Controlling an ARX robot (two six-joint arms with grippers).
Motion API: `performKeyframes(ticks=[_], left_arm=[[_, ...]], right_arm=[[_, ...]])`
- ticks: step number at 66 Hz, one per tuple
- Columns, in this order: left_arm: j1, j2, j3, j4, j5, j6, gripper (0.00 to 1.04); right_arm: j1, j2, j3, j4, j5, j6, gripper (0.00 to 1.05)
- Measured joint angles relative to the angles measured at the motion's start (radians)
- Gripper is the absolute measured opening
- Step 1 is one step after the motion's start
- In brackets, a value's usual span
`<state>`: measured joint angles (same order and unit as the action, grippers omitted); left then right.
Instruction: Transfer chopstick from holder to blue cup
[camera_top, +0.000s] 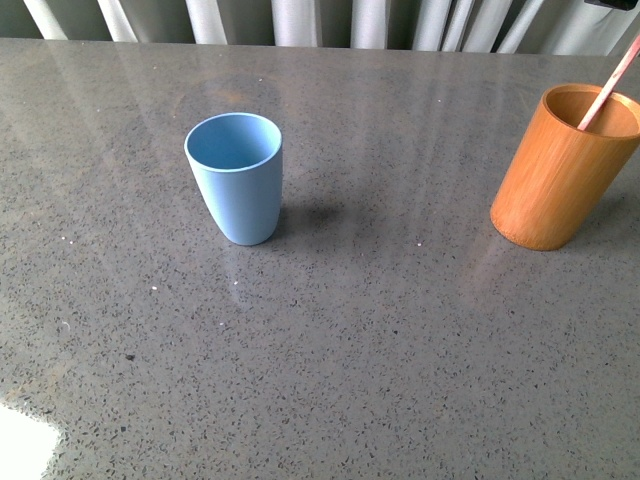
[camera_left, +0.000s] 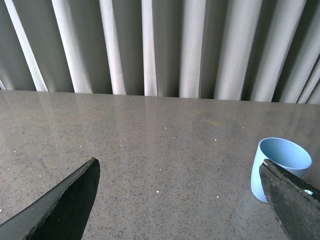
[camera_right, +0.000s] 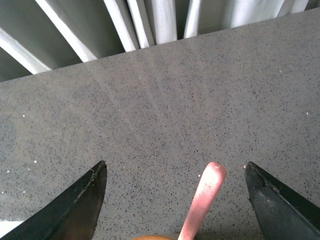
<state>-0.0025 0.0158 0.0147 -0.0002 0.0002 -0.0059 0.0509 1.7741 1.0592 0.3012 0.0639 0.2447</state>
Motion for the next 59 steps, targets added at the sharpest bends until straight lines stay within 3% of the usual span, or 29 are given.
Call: performKeyframes(ticks=[12, 20, 35, 59], left_arm=[[0.000, 0.000, 0.000, 0.000, 0.000, 0.000, 0.96], [0.000, 0.000, 0.000, 0.000, 0.000, 0.000, 0.96], [0.000, 0.000, 0.000, 0.000, 0.000, 0.000, 0.96], [0.000, 0.000, 0.000, 0.000, 0.000, 0.000, 0.96]], right_arm=[[-0.004, 0.002, 0.000, 0.000, 0.002, 0.000, 0.52], [-0.004, 0.008, 0.000, -0.001, 0.004, 0.000, 0.43], [-0.003, 0.019, 0.000, -0.002, 0.008, 0.000, 0.03], [-0.011, -0.004, -0.009, -0.006, 0.001, 0.003, 0.03]])
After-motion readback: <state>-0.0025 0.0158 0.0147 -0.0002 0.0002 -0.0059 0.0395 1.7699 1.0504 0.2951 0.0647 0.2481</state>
